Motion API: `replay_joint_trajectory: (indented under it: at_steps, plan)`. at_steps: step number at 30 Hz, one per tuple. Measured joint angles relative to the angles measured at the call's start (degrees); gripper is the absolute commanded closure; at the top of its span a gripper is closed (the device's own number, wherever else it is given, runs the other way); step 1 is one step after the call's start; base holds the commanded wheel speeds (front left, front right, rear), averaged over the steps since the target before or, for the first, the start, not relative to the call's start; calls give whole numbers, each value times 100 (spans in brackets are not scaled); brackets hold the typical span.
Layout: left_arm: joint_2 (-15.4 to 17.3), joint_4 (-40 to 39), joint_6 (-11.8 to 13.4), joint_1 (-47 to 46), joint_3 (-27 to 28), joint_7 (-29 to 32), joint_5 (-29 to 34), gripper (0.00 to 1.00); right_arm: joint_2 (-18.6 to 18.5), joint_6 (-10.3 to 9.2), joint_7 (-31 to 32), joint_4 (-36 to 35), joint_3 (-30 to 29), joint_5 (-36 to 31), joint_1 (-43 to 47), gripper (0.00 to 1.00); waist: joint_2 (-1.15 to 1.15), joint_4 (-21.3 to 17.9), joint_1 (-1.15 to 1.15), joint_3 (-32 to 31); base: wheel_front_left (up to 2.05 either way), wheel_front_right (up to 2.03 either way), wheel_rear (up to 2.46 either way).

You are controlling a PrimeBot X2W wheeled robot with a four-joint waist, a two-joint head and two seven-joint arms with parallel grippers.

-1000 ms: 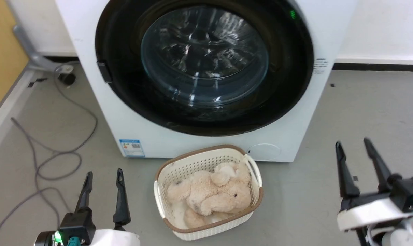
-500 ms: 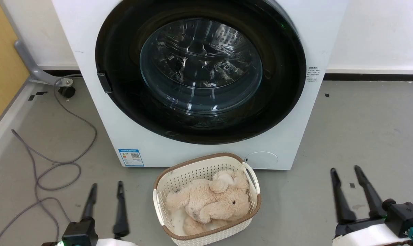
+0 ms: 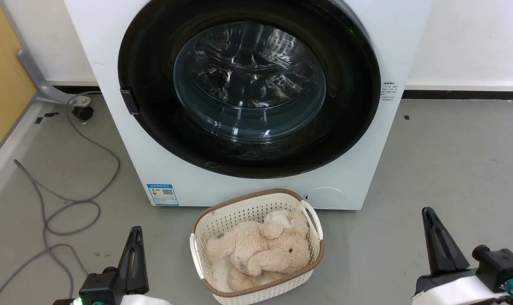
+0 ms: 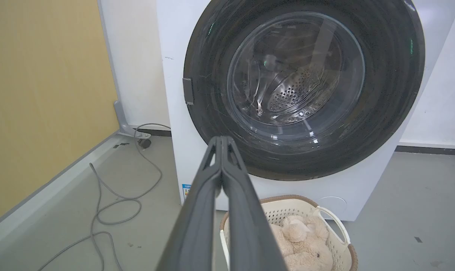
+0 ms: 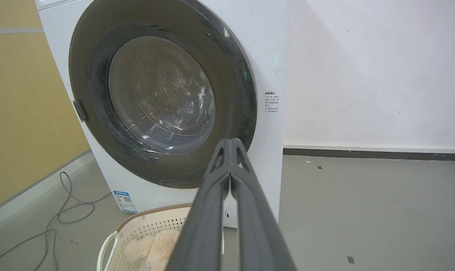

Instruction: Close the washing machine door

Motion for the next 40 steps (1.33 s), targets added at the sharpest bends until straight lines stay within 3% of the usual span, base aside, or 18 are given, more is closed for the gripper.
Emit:
replay_joint_trajectory:
  at_steps: [40]
  plan:
    - [0,-55,-152,-140,14,498,169,100,0,0,492,-169,119,-253,-6,100,0,135,1,59,0,0,0]
